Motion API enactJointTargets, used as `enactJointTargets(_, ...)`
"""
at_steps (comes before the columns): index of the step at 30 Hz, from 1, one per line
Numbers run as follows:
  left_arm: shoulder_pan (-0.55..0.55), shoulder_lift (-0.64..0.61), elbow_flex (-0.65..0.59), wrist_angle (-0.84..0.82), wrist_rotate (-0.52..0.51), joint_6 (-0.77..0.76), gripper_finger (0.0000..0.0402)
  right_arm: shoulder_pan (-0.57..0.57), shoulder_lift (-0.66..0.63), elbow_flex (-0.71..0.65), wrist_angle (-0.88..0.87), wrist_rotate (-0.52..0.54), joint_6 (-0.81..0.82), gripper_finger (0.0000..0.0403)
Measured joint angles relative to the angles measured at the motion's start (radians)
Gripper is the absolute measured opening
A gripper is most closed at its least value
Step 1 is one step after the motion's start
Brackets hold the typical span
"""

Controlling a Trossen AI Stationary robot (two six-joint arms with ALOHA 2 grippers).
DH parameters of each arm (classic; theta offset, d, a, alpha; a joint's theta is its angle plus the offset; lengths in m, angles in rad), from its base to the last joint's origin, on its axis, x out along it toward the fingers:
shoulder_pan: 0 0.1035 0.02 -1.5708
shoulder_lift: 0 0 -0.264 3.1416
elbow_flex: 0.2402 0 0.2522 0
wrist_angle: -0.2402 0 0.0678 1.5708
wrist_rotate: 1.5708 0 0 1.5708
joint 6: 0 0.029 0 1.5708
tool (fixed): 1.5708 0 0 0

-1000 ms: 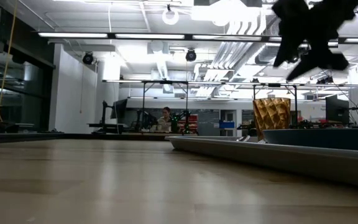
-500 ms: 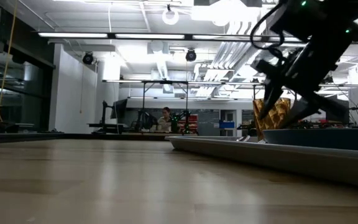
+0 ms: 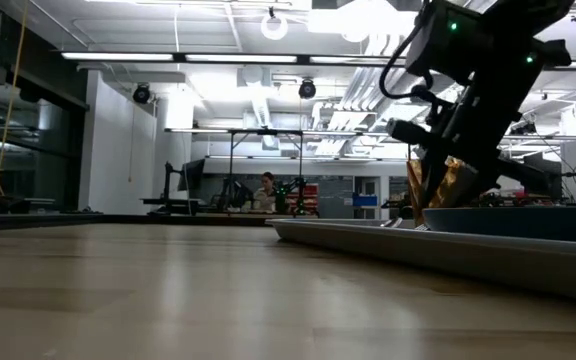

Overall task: Pick and place plate/cup/fork/spoon on tray
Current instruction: Adjust the light orange fork on the gray serving tray

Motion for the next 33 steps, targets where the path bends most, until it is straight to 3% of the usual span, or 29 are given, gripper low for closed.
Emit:
enactJointTargets(14, 0.000, 0.000, 0.000, 0.002, 0.023, 0.000, 0.0213, -0.034, 0.041, 0.000, -0.004, 0.067, 0.069, 0.0095)
enactJointTargets(33, 0.000, 0.000, 0.000, 0.002, 0.023, 0.000, 0.0213, -0.068, 0.042, 0.000, -0.054, 0.049, 0.068, 0.0094)
